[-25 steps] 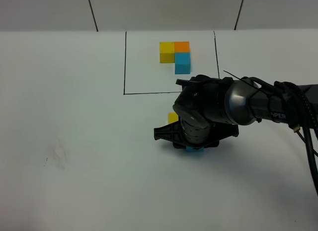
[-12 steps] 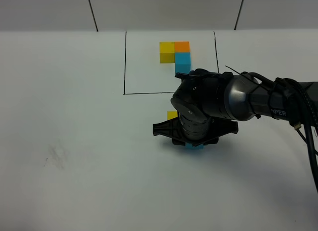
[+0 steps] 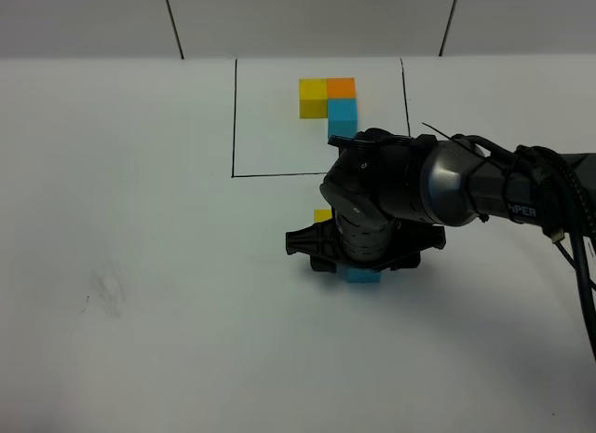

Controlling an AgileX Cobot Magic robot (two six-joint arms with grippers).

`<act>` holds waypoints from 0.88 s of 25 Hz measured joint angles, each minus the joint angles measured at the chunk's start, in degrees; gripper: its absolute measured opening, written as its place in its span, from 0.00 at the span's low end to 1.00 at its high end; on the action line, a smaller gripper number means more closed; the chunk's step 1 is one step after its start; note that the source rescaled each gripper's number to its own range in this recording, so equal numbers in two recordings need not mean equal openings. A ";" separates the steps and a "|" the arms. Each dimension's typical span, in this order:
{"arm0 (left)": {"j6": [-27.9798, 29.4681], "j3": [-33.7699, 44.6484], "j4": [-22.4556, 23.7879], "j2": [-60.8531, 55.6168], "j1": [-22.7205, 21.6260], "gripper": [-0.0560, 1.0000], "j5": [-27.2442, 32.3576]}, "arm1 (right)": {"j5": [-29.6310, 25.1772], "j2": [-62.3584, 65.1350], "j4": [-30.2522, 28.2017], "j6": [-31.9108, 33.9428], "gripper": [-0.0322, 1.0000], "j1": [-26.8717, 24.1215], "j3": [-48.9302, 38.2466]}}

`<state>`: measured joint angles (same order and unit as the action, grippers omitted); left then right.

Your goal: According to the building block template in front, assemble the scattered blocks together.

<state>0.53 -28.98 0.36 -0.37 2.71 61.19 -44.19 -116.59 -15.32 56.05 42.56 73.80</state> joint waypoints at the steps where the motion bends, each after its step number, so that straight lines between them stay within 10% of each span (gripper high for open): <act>1: 0.00 0.00 0.00 0.00 0.00 0.51 0.00 | 0.00 0.00 0.00 0.15 0.61 -0.05 0.00; 8: 0.00 0.00 0.00 0.00 0.00 0.51 -0.05 | -1.74 3.72 0.18 -2.83 0.96 0.00 0.00; 22: 0.00 0.00 0.00 0.00 0.00 0.51 -0.05 | -2.03 33.29 -22.57 -13.63 1.00 -11.69 0.00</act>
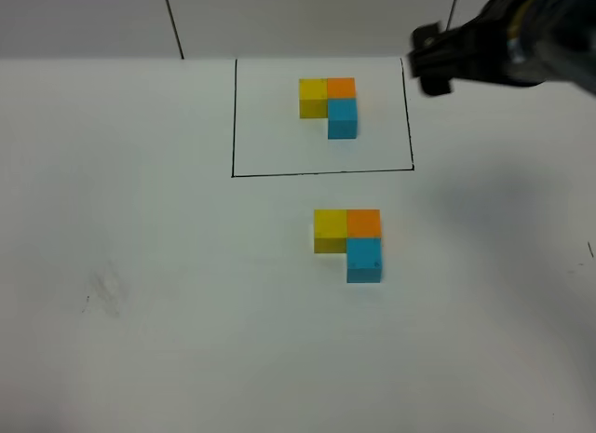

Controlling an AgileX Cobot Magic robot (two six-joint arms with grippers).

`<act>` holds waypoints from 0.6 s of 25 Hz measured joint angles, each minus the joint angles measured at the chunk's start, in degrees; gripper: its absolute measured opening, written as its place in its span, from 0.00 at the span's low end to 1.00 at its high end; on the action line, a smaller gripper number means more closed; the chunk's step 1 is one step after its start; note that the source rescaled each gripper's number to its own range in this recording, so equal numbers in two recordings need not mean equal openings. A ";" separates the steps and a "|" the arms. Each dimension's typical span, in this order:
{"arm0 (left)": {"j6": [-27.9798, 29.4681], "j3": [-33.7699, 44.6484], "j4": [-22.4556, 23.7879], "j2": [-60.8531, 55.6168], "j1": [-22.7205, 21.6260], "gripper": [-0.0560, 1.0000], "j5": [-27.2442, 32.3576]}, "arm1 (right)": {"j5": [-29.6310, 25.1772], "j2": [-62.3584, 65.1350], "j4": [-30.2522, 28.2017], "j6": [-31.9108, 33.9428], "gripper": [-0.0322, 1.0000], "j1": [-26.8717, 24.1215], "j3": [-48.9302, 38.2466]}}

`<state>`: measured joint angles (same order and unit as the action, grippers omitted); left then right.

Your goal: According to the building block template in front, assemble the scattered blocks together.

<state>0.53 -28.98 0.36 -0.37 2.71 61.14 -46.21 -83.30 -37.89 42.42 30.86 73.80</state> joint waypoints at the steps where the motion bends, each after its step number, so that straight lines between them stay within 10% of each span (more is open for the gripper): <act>1: 0.00 0.00 0.00 0.00 0.00 0.51 0.00 | -0.14 1.92 -0.77 -1.25 1.00 -1.98 0.00; 10: 0.00 0.00 0.00 0.00 0.00 0.51 0.00 | -7.95 15.54 1.27 -34.54 1.00 -19.84 0.00; 15: 0.00 0.00 0.00 0.00 0.00 0.51 0.00 | -15.19 25.26 3.45 -41.05 1.00 -23.40 0.00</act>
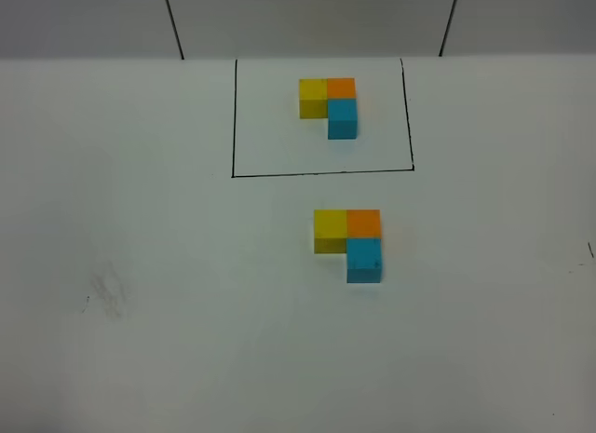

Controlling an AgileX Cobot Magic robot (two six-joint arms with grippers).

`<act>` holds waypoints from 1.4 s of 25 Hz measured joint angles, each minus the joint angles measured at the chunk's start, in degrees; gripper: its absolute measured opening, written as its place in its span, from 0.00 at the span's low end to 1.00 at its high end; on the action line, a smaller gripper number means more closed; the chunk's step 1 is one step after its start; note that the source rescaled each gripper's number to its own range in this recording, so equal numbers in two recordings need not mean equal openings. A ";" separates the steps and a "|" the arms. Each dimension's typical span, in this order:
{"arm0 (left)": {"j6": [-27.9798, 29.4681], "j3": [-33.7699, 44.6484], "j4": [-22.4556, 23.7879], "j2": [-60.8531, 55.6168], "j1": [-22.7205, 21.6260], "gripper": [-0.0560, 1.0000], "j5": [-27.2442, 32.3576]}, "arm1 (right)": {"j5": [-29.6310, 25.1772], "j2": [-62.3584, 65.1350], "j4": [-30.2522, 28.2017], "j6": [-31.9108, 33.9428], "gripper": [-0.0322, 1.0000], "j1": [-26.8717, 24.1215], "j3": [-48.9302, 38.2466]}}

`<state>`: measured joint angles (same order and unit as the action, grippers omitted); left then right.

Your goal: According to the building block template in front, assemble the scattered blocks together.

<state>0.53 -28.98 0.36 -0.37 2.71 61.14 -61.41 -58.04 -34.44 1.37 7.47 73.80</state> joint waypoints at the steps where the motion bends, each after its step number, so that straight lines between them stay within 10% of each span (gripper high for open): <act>1: 0.00 0.00 0.00 0.00 0.00 0.51 0.00 | -1.03 2.62 0.07 -1.37 1.00 -0.05 0.00; 22: 0.00 0.00 0.00 0.00 0.00 0.51 0.00 | 5.19 56.59 19.78 -7.08 1.00 -0.05 -32.26; 35: 0.00 0.00 0.00 0.00 0.00 0.51 0.00 | 2.22 58.48 26.15 1.61 0.91 -0.29 -43.85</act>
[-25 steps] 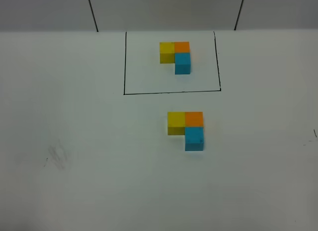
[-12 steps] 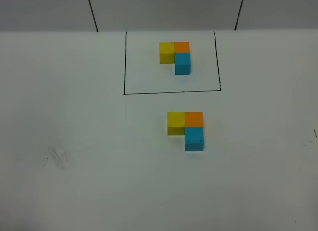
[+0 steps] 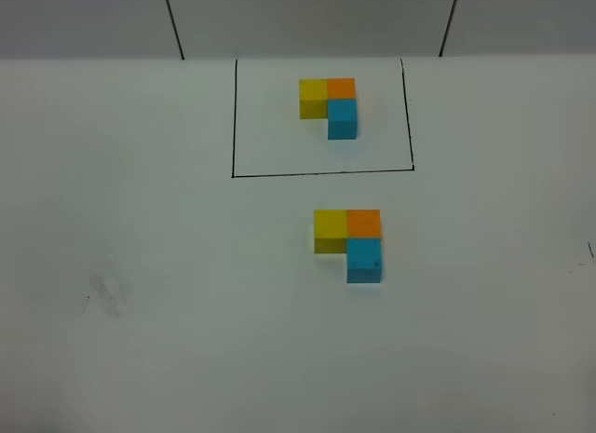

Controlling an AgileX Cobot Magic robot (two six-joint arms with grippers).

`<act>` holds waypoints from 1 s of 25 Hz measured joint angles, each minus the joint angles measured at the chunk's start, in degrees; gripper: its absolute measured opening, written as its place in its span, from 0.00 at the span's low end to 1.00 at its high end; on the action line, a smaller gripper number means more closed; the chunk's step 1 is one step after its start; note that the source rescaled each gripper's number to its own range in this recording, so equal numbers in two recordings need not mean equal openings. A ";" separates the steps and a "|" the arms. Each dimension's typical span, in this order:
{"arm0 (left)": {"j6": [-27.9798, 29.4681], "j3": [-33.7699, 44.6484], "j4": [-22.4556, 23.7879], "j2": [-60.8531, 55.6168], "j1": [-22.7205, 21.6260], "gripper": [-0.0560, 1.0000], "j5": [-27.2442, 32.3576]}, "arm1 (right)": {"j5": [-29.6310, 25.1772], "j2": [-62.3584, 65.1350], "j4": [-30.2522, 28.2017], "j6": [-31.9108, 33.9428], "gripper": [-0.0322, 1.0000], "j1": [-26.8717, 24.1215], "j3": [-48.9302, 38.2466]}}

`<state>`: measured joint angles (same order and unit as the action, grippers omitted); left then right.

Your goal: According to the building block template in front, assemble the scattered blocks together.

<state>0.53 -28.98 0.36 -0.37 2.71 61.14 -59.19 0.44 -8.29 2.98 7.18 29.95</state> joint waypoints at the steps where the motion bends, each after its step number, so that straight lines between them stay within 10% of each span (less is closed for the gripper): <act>1: 0.00 0.00 0.00 0.00 0.00 0.51 0.00 | -0.46 0.00 0.04 0.13 0.89 0.00 -0.13; 25: 0.00 0.00 0.00 0.00 0.00 0.51 0.00 | -3.24 0.00 2.44 0.36 0.18 -1.65 -0.28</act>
<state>0.53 -28.98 0.36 -0.37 2.71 61.14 -62.43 0.44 -5.85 3.33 5.53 29.66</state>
